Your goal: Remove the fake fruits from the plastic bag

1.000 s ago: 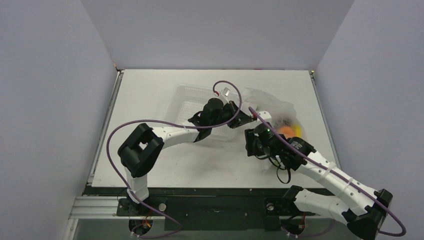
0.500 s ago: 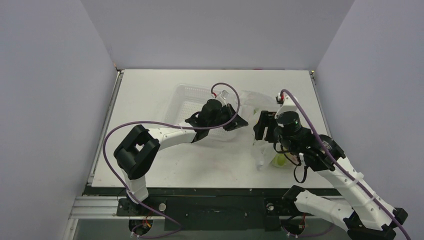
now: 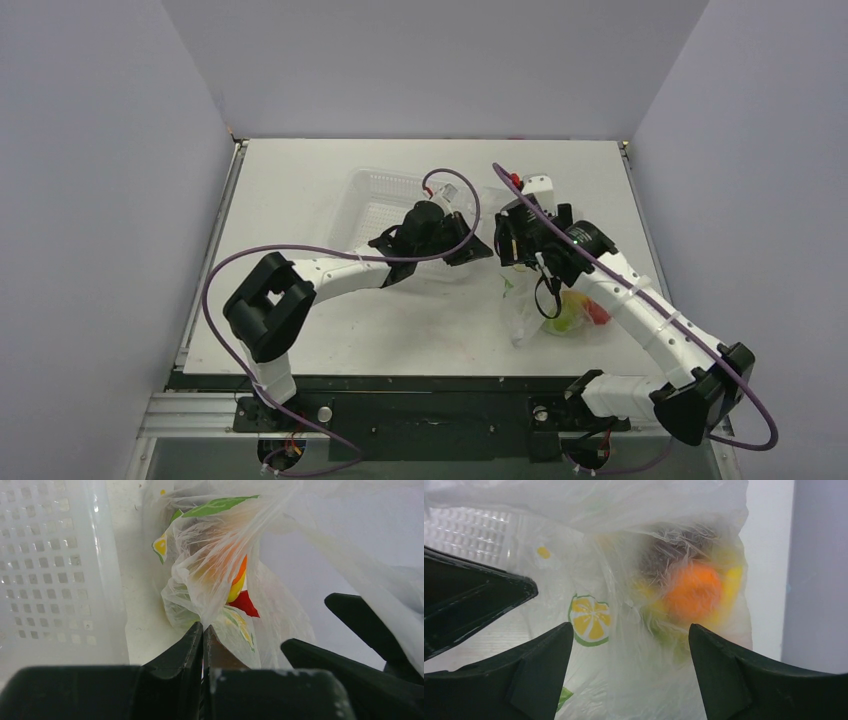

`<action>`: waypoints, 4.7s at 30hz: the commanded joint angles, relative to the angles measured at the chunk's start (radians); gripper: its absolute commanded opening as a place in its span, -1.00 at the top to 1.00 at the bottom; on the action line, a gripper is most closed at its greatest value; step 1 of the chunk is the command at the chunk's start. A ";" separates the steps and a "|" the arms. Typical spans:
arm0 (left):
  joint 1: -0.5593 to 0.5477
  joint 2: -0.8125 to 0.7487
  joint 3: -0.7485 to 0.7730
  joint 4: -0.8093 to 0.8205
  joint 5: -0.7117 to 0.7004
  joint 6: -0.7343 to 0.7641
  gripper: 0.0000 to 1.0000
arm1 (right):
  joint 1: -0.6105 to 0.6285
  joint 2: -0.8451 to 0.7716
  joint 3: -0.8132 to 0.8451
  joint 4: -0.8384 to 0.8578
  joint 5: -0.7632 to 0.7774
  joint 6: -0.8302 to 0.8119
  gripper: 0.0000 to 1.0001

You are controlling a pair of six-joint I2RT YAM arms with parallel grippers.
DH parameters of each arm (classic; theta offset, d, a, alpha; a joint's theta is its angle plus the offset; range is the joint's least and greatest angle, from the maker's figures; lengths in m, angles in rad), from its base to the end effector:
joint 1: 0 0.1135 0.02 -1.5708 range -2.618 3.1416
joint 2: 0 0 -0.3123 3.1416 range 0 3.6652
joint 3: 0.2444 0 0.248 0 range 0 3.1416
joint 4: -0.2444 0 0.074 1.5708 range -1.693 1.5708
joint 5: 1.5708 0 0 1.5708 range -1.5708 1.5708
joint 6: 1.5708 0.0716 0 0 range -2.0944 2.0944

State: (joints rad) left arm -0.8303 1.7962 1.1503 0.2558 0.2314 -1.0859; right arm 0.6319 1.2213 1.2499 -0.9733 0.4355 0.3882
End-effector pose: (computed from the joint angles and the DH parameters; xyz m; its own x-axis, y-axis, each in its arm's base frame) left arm 0.2921 -0.3440 0.2663 -0.8818 -0.3116 -0.3539 0.1746 0.4814 -0.8589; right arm 0.2061 0.1134 0.3612 -0.7324 -0.1108 -0.6718 -0.0636 0.9935 -0.0946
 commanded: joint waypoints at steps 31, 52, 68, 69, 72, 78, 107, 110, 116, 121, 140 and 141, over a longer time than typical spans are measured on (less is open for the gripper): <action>0.007 -0.110 -0.078 -0.034 -0.035 0.067 1.00 | -0.361 -0.271 -0.073 0.283 -0.155 -0.044 1.00; 0.005 -0.035 0.050 -0.100 0.029 0.124 1.00 | -0.550 0.111 0.729 -0.035 -0.203 -0.033 1.00; 0.047 -0.239 -0.024 -0.061 0.145 0.198 0.00 | -0.394 -0.164 0.044 0.113 -0.312 -0.065 1.00; 0.046 -0.265 -0.026 -0.053 0.153 0.211 -0.01 | -0.394 -0.175 0.030 0.116 -0.315 -0.062 1.00; 0.024 -0.293 -0.030 0.004 0.218 0.204 -0.03 | -0.394 -0.176 0.036 0.128 -0.341 -0.052 1.00; -0.074 -0.221 0.027 0.074 0.227 0.208 0.02 | -0.393 -0.148 0.109 0.155 -0.398 -0.019 1.00; -0.145 0.070 0.250 -0.011 0.064 0.360 0.22 | -0.392 -0.268 0.051 0.183 -0.541 0.004 1.00; -0.146 -0.026 0.148 0.103 0.108 0.339 0.13 | -0.393 -0.272 0.043 0.186 -0.537 -0.006 1.00; -0.136 -0.098 0.066 0.322 0.514 0.174 0.01 | -0.393 -0.283 0.033 0.202 -0.564 -0.010 1.00; -0.135 -0.168 -0.057 0.522 0.593 0.042 0.00 | -0.391 -0.302 0.015 0.223 -0.634 0.007 1.00; -0.178 -0.333 -0.013 -0.123 -0.295 0.539 0.00 | -0.350 -0.334 -0.011 0.257 -0.556 0.016 1.00; -0.181 -0.303 0.019 -0.134 -0.289 0.546 0.02 | -0.349 -0.334 -0.010 0.258 -0.555 0.016 1.00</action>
State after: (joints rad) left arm -1.0008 1.4734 1.1061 0.1551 0.0200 -0.6334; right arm 0.2768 0.9077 1.2453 -0.7841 -0.1478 0.3901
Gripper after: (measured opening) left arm 0.510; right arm 0.003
